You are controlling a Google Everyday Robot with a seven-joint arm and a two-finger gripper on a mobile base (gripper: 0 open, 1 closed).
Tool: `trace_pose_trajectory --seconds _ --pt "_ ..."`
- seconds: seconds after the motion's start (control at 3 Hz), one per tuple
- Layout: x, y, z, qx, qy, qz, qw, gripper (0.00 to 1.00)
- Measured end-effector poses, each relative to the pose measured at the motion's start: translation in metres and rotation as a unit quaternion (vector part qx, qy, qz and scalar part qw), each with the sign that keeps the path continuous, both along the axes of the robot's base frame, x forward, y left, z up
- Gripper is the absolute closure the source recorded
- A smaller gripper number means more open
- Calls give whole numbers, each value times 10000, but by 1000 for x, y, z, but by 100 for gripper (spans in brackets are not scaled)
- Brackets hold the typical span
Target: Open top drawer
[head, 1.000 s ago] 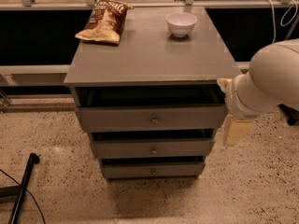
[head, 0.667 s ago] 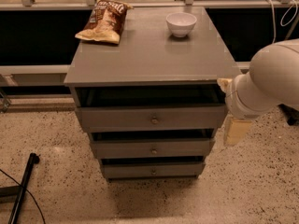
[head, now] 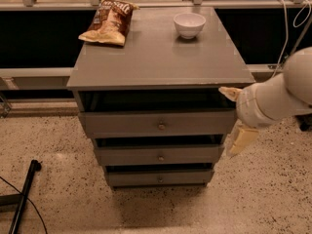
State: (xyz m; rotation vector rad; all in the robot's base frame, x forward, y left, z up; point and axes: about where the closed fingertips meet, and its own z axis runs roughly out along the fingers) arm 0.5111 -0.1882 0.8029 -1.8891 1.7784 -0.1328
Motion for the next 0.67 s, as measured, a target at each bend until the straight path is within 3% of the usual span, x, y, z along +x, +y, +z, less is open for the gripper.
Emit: trace_pose_trajectory --seconds 0.33,0.67 --pt "-13 -15 0 304 -34 -16 9995 0" --pt "-12 -13 1 284 -37 -4 9996 0"
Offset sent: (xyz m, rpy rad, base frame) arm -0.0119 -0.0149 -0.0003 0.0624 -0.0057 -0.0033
